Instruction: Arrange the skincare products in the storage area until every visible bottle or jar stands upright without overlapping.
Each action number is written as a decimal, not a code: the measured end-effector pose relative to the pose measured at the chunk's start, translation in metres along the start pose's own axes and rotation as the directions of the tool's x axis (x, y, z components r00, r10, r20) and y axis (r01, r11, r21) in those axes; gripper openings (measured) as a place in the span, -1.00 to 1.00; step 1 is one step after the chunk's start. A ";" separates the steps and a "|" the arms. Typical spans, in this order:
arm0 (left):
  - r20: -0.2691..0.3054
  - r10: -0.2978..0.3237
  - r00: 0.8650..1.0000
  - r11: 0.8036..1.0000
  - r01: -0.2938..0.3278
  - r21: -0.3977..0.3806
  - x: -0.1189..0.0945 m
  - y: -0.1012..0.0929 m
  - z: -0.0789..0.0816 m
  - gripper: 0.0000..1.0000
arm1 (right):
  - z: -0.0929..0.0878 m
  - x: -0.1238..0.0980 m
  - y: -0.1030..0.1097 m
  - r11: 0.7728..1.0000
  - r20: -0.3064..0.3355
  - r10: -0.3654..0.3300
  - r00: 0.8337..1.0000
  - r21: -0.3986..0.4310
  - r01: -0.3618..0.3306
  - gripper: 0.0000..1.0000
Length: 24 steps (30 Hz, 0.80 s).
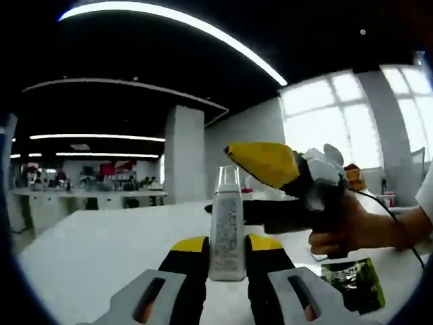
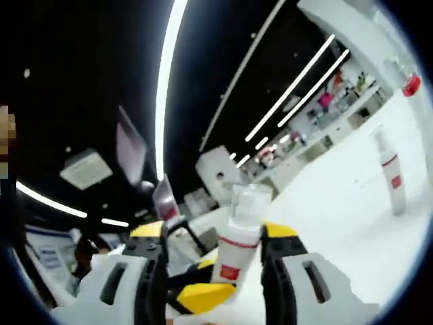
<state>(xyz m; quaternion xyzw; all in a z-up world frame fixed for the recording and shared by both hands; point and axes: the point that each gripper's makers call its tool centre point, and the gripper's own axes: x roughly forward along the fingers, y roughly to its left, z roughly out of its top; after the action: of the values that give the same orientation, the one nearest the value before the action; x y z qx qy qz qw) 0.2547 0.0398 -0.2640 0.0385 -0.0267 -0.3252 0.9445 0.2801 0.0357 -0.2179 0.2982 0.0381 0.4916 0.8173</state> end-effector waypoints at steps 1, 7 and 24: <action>-0.013 0.012 1.000 0.997 -0.011 0.072 0.001 -0.003 -0.002 -0.58 | 0.001 -0.002 -0.009 0.999 0.001 -0.052 0.999 -0.007 0.052 -0.45; -0.045 0.070 0.997 0.993 -0.065 0.098 0.004 0.001 -0.009 -0.59 | -0.008 0.005 -0.016 0.988 -0.009 -0.103 0.995 -0.119 0.101 -0.57; -0.164 0.026 0.986 0.996 -0.039 -0.076 0.015 0.012 -0.037 -0.14 | 0.040 -0.021 -0.041 0.759 0.177 -0.385 0.906 -0.497 0.420 -0.59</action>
<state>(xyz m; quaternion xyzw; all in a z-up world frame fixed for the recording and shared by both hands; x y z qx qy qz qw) 0.2764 0.0424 -0.2997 0.0271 0.0627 -0.3063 0.9495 0.3157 -0.0137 -0.2120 0.0644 -0.0603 0.2863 0.9541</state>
